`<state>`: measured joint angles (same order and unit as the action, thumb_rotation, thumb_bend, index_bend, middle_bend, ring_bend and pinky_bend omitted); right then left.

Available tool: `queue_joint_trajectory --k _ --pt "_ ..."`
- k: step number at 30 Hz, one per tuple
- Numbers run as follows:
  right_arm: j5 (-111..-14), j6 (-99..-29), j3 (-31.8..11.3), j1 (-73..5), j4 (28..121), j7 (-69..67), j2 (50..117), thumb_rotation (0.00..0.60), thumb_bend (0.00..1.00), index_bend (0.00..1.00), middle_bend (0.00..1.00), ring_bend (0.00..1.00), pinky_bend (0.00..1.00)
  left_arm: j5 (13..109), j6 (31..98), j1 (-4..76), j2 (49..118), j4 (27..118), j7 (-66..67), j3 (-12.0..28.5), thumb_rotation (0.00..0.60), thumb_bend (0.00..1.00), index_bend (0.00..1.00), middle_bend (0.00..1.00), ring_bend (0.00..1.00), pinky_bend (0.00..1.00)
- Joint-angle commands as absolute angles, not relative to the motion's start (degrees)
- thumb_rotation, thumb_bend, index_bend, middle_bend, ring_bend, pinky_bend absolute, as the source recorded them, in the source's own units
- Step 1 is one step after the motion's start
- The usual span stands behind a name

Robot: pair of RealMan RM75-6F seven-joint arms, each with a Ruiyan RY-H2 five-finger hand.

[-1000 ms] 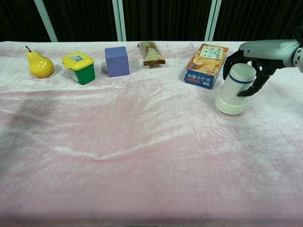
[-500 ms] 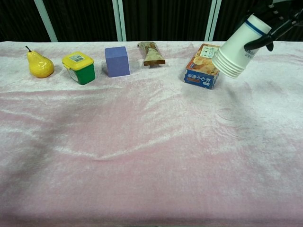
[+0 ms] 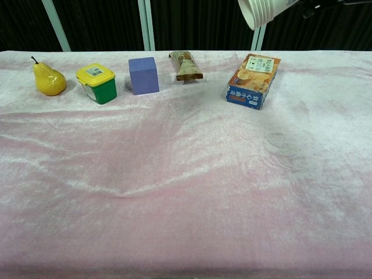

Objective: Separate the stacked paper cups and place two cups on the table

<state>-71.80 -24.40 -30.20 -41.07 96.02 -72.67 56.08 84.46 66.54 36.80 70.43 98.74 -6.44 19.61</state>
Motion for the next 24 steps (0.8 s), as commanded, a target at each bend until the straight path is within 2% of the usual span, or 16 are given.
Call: queue_joint_trajectory --k 1,9,24 --pt "-67.79 -21.88 -31.98 -42.23 98.14 -74.29 54.66 0.6 0.3 0.61 0.45 0.59 0.53 83.26 65.1 38.3 71.03 99.24 -5.24 19.94 0.6 0.31 0.2 0.07 0.0 0.0" --pt "-58.27 -17.01 -33.17 -44.73 101.45 -73.94 53.57 0.6 0.29 0.61 0.45 0.59 0.53 81.56 64.96 41.09 73.03 98.74 -3.66 21.01 0.6 0.32 0.26 0.1 0.0 0.0" --pt "-46.85 -17.61 -33.07 -47.62 104.67 -67.69 55.18 0.6 0.29 0.61 0.45 0.59 0.53 81.48 67.37 44.04 77.31 97.66 -1.88 21.08 0.6 0.31 0.34 0.11 0.0 0.0"
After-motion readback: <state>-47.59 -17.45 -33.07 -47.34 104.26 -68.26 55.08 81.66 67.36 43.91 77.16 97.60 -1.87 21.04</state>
